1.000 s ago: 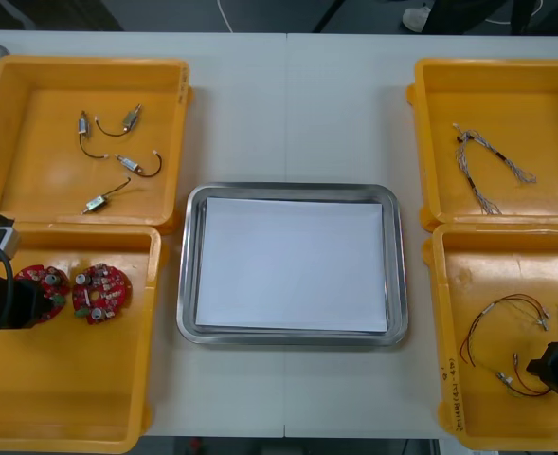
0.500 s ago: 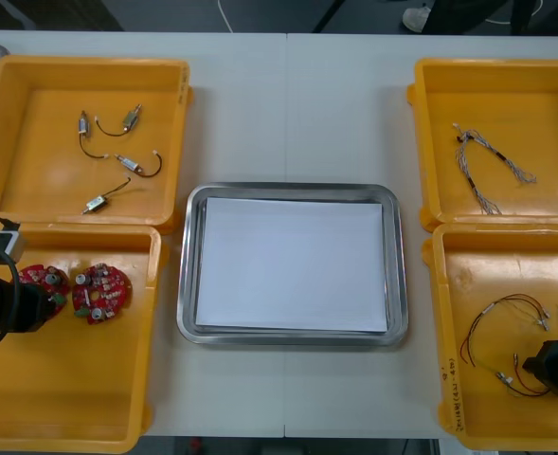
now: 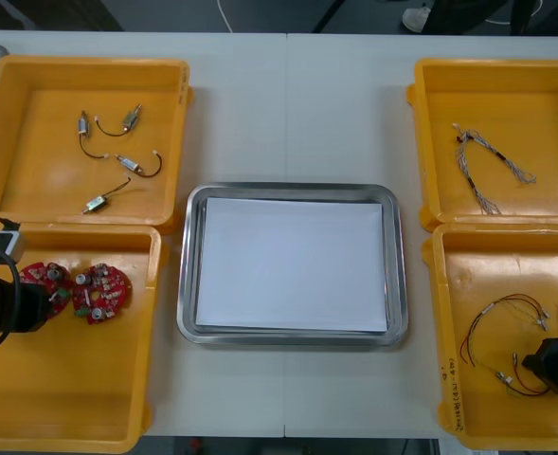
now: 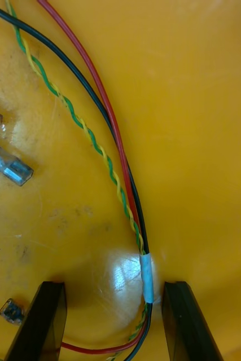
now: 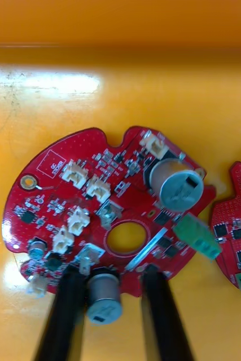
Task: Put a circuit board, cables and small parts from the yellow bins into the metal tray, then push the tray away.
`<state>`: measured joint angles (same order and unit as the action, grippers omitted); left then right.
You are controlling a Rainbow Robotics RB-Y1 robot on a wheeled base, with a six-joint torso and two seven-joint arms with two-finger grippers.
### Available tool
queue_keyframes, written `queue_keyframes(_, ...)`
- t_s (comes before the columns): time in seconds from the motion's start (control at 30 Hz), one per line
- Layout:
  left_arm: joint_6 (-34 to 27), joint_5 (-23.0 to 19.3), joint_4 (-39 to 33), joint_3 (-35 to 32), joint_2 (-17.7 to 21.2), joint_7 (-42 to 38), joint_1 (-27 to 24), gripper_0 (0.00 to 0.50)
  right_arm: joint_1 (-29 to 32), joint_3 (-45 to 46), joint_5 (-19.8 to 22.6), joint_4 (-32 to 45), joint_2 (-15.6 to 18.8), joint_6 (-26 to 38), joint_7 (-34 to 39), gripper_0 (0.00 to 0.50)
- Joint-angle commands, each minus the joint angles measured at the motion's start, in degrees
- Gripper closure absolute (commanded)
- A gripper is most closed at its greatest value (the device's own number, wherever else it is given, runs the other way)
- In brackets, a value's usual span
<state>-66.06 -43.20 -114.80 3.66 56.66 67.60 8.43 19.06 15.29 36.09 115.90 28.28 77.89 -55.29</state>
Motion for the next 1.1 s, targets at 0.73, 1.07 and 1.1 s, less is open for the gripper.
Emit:
queue_keyframes(0.73, -1.4, -4.2, -0.8, -2.5, 4.6, 7.9, 2.1, 0.500, -2.0, 4.8, 3.3, 3.3, -0.4, 5.1, -0.7, 0.500)
queue_keyframes(1.07, -12.2, -6.1, -6.3, -8.8, 4.8, 8.3, 1.0, 0.500, -3.9, 10.7, 4.8, 10.7, 0.1, 15.7, -1.4, 0.500)
queue_keyframes(1.1, -13.5, -6.7, -7.0, -9.7, 4.8, 8.3, 0.5, 0.498, -4.0, 11.5, 4.9, 11.9, 0.5, 17.1, -1.4, 0.500)
